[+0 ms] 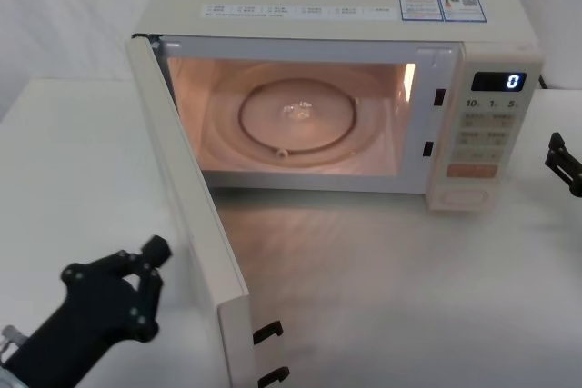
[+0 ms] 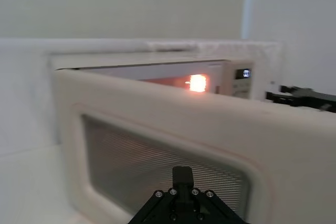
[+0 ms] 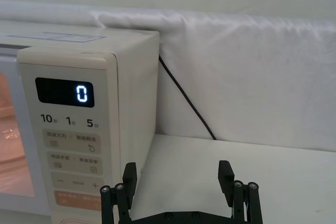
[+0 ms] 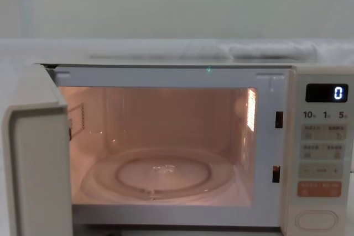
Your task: Press the button to open the microwave door with one hand; close the microwave door with the other hand.
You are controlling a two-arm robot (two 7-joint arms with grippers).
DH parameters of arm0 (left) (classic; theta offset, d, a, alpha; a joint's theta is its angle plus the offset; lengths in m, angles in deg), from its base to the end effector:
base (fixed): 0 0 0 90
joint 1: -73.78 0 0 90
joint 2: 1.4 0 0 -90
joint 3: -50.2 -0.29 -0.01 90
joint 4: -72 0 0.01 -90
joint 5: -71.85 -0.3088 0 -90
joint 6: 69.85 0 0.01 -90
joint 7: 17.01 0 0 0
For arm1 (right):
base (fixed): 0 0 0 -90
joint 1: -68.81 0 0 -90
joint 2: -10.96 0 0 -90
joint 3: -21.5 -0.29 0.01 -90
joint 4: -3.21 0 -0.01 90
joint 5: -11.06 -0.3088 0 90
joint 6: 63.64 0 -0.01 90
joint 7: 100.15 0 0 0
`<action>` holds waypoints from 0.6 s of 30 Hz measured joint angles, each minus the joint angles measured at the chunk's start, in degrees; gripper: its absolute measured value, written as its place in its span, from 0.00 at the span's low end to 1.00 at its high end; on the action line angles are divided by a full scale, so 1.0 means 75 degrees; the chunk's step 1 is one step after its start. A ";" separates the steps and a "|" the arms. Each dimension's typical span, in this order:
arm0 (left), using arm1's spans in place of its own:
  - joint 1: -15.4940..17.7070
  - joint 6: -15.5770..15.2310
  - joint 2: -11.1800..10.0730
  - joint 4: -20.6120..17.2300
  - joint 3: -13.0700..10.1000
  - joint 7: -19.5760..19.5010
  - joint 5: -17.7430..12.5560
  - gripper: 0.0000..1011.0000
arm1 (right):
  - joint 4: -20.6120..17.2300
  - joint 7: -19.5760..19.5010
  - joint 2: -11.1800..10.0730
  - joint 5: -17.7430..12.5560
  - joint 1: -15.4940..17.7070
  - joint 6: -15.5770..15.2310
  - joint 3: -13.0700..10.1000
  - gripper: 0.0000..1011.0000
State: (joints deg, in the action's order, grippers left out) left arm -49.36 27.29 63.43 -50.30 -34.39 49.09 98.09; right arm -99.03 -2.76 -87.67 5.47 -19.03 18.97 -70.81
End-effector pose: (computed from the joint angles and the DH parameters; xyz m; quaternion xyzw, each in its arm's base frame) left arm 0.1802 0.0788 -0.2413 -0.0455 -0.0268 0.4791 0.8762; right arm 0.3147 -0.0478 -0.2409 -0.0046 -0.0375 -0.6656 0.7454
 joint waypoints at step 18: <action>0.0026 -0.0025 -0.0678 -0.0462 -0.0455 -0.0160 -0.0175 0.00 | 0.0000 0.0000 0.0000 0.0000 0.0000 0.0000 0.0000 0.99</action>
State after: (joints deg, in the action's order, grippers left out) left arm -49.17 27.10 58.35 -53.76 -37.81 47.89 96.78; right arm -99.03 -2.76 -87.66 5.47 -19.04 18.97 -70.81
